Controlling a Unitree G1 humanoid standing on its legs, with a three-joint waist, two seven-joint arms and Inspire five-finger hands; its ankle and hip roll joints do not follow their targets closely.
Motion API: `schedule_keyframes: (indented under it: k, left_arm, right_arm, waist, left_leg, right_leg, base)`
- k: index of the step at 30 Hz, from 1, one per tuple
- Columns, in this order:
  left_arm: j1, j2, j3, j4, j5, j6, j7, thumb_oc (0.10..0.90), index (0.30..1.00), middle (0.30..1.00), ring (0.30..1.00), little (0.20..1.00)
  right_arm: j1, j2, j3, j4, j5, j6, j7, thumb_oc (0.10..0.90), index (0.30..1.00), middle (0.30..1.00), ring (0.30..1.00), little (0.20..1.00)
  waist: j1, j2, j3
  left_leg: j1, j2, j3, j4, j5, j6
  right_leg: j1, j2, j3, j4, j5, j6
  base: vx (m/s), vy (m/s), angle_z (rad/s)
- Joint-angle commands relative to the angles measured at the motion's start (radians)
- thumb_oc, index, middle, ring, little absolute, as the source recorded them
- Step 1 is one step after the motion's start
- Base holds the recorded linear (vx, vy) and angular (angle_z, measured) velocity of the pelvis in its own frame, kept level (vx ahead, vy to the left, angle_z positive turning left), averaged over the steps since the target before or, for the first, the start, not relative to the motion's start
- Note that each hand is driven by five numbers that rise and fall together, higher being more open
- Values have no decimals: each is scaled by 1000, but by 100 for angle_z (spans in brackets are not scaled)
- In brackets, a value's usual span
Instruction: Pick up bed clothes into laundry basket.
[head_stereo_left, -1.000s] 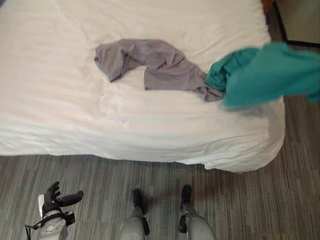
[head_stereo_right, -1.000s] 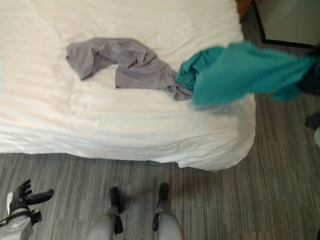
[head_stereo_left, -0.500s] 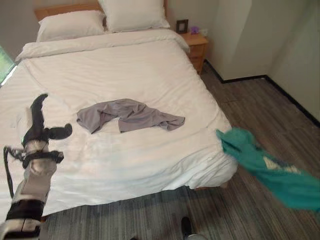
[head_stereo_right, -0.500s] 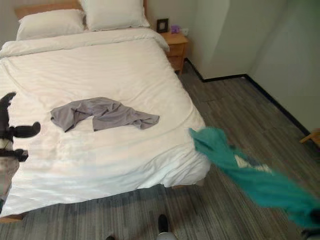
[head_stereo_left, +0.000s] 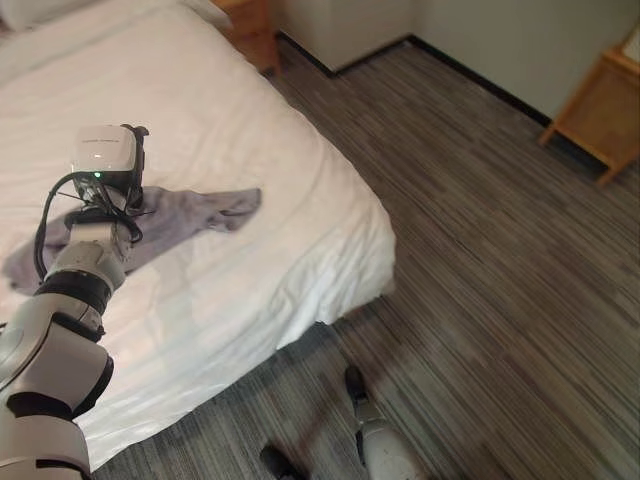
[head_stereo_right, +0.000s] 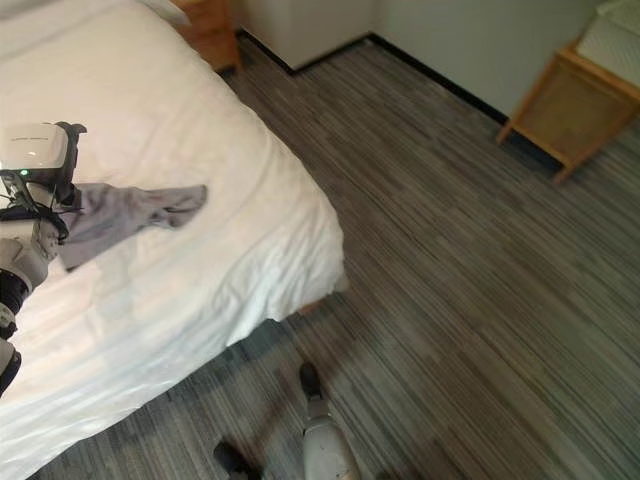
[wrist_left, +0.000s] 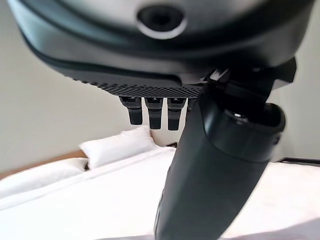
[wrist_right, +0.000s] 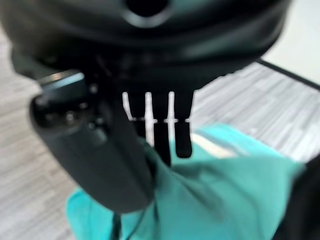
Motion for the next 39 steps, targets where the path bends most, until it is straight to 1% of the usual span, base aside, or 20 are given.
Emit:
schedule_keyframes:
  k: [1,3,4,6,8,9,14,21,22,23,24,25,26,27,28,29,30,34,35,39]
  left_arm:
    - [-201,115,44,85,62,85,66,800,900,900,900,900]
    - [-229,134,17,107,88,93,58,800,900,900,900,900]
    - [-241,145,11,120,94,99,58,800,900,900,900,900]
    - [-257,173,-9,139,105,104,46,800,900,900,900,900]
    - [-258,206,-19,176,115,113,37,800,900,900,900,900]
    - [-266,210,-23,184,115,112,35,800,900,900,900,900]
    - [-245,246,-29,232,125,113,-3,800,900,900,900,900]
    - [-197,292,-14,281,127,98,-54,800,900,900,900,900]
    - [-201,301,-16,282,122,95,-58,770,855,855,855,855]
    - [-202,309,-17,289,119,93,-63,728,792,792,792,792]
    - [-213,321,-26,291,115,87,-67,747,820,820,820,820]
    - [-213,329,-31,297,118,87,-71,800,900,900,900,900]
    - [-220,335,-42,297,121,83,-77,800,900,900,900,900]
    - [-225,341,-47,298,118,76,-78,762,844,844,844,844]
    - [-234,349,-55,299,115,72,-80,595,592,592,592,592]
    - [-243,357,-64,293,112,68,-80,529,493,493,493,493]
    - [-261,359,-77,290,108,64,-80,400,300,300,300,300]
    - [-304,345,-91,263,84,60,-62,400,300,300,300,300]
    - [-369,317,-108,221,46,52,-32,400,300,300,300,300]
    - [-418,294,-127,189,19,46,-19,400,300,300,300,300]
  right_arm:
    - [17,-37,54,-96,51,-73,-21,400,300,300,300,300]
    - [32,-19,72,-138,58,-88,-18,400,300,300,300,300]
    - [41,-9,79,-159,64,-93,-19,400,300,300,300,300]
    - [53,9,85,-187,78,-102,-13,400,300,300,300,300]
    - [43,26,101,-185,105,-113,-14,400,300,300,300,300]
    - [34,30,101,-184,112,-115,-15,400,300,300,300,300]
    - [16,2,109,-188,152,-129,10,400,300,300,300,300]
    - [18,-31,109,-281,151,-145,23,400,300,300,300,300]
    - [22,-37,105,-291,154,-149,24,400,300,300,300,300]
    - [18,-47,97,-302,164,-155,26,400,300,300,300,300]
    - [15,-59,88,-309,172,-161,27,400,300,300,300,300]
    - [13,-69,80,-315,175,-163,27,400,300,300,300,300]
    - [10,-84,78,-318,174,-165,27,400,300,300,300,300]
    - [7,-93,73,-322,173,-170,29,400,300,300,300,300]
    - [9,-94,69,-324,171,-173,28,400,300,300,300,300]
    - [13,-95,69,-330,168,-177,33,400,300,300,300,300]
    - [14,-90,69,-333,165,-177,34,400,300,300,300,300]
    - [18,-71,89,-331,155,-177,42,400,300,300,300,300]
    - [8,-61,114,-313,159,-174,54,400,300,300,300,300]
    - [12,-51,134,-305,161,-171,67,400,300,300,300,300]
  waist:
    - [-19,18,49]
    - [-19,14,63]
    - [-24,7,79]
    - [-24,6,84]
    - [-23,4,102]
    - [-21,2,100]
    - [-4,-11,117]
    - [-2,-30,153]
    - [-5,-33,155]
    - [-6,-37,160]
    - [-8,-37,160]
    - [-9,-39,162]
    - [-12,-42,167]
    - [-13,-43,169]
    - [-16,-42,169]
    - [-17,-42,171]
    - [-17,-41,169]
    - [-16,-39,168]
    - [-9,-35,164]
    - [-4,-35,162]
  left_leg:
    - [8,12,-12,10,-130,-24]
    - [-13,14,-12,10,-125,-27]
    - [-30,19,-11,10,-115,-31]
    - [-45,22,-11,10,-110,-31]
    - [-77,27,-11,10,-99,-37]
    - [-83,25,-13,10,-100,-36]
    - [-109,32,-21,10,-86,-43]
    - [-176,47,-26,10,-69,-51]
    - [-189,51,-26,10,-65,-53]
    - [-205,56,-26,10,-62,-54]
    - [-231,59,-29,10,-57,-56]
    - [-248,61,-31,10,-55,-57]
    - [-264,64,-32,10,-50,-59]
    - [-283,67,-35,10,-48,-59]
    - [-302,68,-36,10,-44,-60]
    - [-318,69,-39,10,-43,-60]
    - [-333,70,-45,10,-41,-60]
    - [-341,67,-54,10,-41,-60]
    - [-319,61,-60,10,-45,-59]
    - [-290,54,-70,10,-51,-57]
  right_leg:
    - [94,-113,20,-39,-150,136]
    - [72,-115,23,-39,-145,136]
    - [53,-116,23,-39,-135,139]
    - [38,-116,27,-39,-133,136]
    - [8,-121,26,-39,-123,141]
    - [3,-118,30,-39,-123,139]
    - [-19,-117,15,-39,-115,128]
    - [-76,-108,11,-39,-101,126]
    - [-89,-108,10,-39,-98,127]
    - [-105,-105,11,-39,-94,127]
    - [-127,-103,9,-39,-88,128]
    - [-144,-103,10,-39,-85,129]
    - [-158,-102,9,-39,-82,129]
    - [-176,-102,7,-39,-78,130]
    - [-192,-102,8,-39,-74,130]
    - [-205,-104,6,-39,-72,131]
    - [-219,-104,6,-39,-70,131]
    - [-222,-112,2,-39,-68,133]
    - [-193,-121,-10,-39,-73,135]
    - [-159,-126,-17,-39,-80,136]
  base:
    - [62,33,-2]
    - [-20,-20,-36]
    - [-12,-34,-1]
    - [-10,-28,19]
    - [-34,-10,-19]
    - [-26,0,5]
    - [-8,-17,15]
    - [-41,-10,10]
    - [-62,-10,6]
    - [-63,-8,8]
    - [-65,-5,7]
    - [-63,-6,5]
    - [-58,1,3]
    - [-49,11,2]
    - [-44,12,2]
    - [-33,9,0]
    - [-31,10,1]
    - [-2,13,4]
    - [0,0,0]
    - [17,20,8]
